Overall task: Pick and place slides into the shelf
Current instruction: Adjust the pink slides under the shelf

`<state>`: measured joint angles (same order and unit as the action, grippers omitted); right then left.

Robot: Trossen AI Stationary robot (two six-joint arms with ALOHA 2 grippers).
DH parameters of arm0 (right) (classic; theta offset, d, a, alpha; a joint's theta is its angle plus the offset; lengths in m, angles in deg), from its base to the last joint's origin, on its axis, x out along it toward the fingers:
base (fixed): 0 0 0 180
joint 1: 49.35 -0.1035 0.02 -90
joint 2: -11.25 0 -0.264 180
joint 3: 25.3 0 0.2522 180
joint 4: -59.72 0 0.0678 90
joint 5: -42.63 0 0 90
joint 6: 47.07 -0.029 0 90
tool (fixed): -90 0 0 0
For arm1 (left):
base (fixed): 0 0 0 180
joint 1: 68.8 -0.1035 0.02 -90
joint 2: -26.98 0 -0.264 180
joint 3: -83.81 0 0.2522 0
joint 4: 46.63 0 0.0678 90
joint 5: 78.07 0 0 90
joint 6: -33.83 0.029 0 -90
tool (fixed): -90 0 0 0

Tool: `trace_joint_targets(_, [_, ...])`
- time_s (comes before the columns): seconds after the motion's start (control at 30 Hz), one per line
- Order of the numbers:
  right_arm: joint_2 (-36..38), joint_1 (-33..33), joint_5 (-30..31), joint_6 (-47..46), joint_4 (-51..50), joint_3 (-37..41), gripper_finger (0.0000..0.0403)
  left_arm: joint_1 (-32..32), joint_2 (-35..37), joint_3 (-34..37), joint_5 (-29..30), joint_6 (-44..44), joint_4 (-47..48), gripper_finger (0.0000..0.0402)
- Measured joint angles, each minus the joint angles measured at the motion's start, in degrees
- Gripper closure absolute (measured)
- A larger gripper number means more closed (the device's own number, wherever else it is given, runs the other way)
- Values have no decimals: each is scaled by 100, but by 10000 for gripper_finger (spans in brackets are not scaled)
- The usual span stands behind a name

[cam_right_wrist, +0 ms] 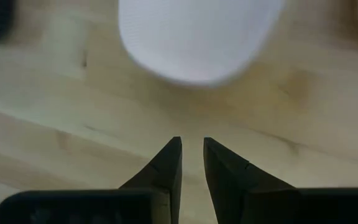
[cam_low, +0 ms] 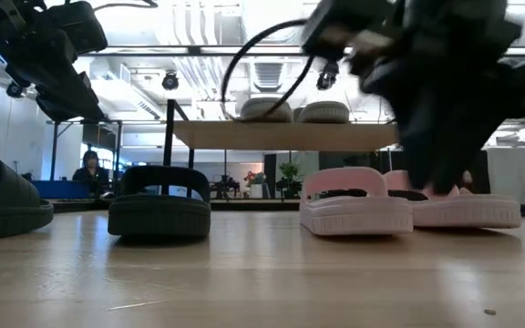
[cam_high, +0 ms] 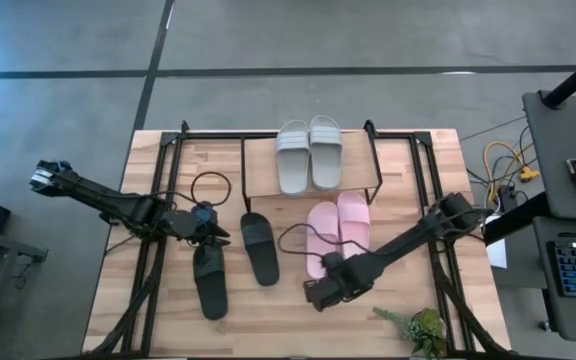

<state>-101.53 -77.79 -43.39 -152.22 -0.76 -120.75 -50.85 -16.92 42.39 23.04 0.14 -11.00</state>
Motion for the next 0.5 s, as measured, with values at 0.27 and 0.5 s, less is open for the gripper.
trace_joint_targets(0.27, [-518, 72, 192, 149, 580, -185, 344, 1, 0, 0, 2, 0, 13, 307])
trace_joint_targets(0.5, [-682, 164, 767, -365, 131, -238, 344, 1, 0, 2, 5, 0, 12, 307])
